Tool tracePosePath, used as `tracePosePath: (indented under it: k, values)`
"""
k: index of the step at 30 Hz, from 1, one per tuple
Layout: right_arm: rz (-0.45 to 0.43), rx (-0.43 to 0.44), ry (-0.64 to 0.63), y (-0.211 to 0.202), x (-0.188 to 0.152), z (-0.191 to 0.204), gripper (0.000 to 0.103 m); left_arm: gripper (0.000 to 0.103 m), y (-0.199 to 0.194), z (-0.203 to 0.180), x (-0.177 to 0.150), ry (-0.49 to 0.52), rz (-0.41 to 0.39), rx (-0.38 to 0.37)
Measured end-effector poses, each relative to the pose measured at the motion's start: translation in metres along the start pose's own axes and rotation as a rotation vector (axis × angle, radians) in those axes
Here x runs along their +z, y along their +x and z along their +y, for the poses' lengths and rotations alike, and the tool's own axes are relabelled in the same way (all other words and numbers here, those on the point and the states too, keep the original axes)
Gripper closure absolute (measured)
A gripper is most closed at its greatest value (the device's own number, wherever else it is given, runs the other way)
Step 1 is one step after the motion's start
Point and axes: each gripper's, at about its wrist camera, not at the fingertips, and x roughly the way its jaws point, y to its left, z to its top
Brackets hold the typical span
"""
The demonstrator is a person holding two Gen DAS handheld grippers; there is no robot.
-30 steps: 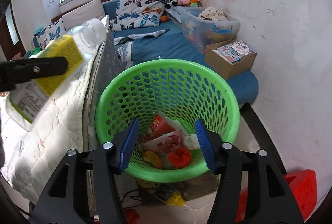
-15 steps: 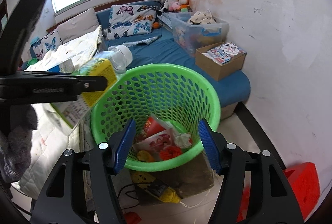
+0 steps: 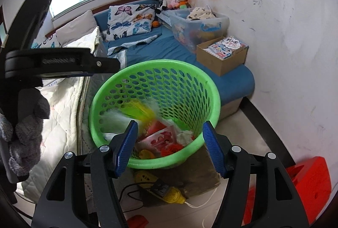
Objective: Collect trash
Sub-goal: 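Carry peel and juice bottle to the green basket and open both tools, then move both open tools back over the bed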
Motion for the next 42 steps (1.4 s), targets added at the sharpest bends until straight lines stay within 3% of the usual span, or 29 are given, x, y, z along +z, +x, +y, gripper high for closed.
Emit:
tracePosePath:
  k: [5, 15, 33, 42]
  values:
    - [0.000, 0.017, -0.010, -0.001, 0.001, 0.008, 0.039, 0.036, -0.023, 0.010, -0.007, 0.000, -0.022, 0.024]
    - [-0.019, 0.076, -0.070, -0.008, 0.008, 0.042, 0.037, 0.036, -0.086, 0.056, -0.028, -0.025, -0.081, 0.172]
    - [0.001, 0.235, -0.223, 0.004, 0.037, 0.142, 0.025, 0.036, -0.169, 0.171, -0.084, -0.188, -0.141, 0.407]
    - [0.041, 0.331, -0.244, 0.028, 0.058, 0.191, 0.024, 0.036, -0.193, 0.222, -0.110, -0.281, -0.151, 0.455]
